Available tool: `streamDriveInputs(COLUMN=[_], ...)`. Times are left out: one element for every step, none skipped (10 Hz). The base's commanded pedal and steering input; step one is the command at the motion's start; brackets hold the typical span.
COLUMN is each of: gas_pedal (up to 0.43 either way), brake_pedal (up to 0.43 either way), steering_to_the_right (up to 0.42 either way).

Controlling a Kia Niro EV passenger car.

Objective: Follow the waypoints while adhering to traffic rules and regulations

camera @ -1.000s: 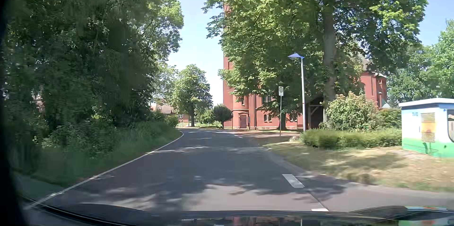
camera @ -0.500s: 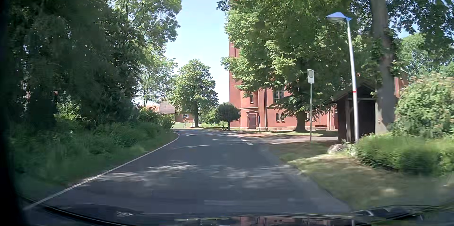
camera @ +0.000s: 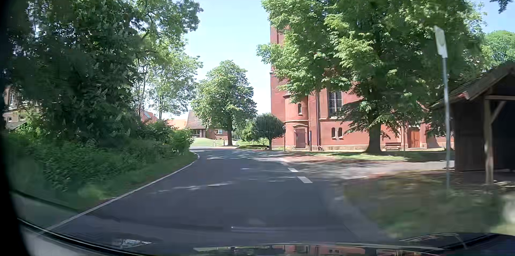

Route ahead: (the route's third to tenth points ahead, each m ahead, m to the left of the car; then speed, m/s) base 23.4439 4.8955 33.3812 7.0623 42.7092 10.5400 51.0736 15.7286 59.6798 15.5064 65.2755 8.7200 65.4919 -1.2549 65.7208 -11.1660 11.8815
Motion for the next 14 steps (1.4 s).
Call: streamDriveInputs(gas_pedal=[0.110,0.098,0.087,0.087,0.087,0.087,0.087,0.079,0.067,0.059,0.000,0.000,0.000,0.000], brake_pedal=[0.000,0.000,0.000,0.000,0.000,0.000,0.000,0.000,0.000,0.000,0.000,0.000,0.000,0.000], steering_to_the_right=[-0.029,-0.029,-0.029,-0.029,-0.029,-0.030,-0.034,-0.036,-0.038,-0.042,-0.045,-0.048,-0.049,-0.050])
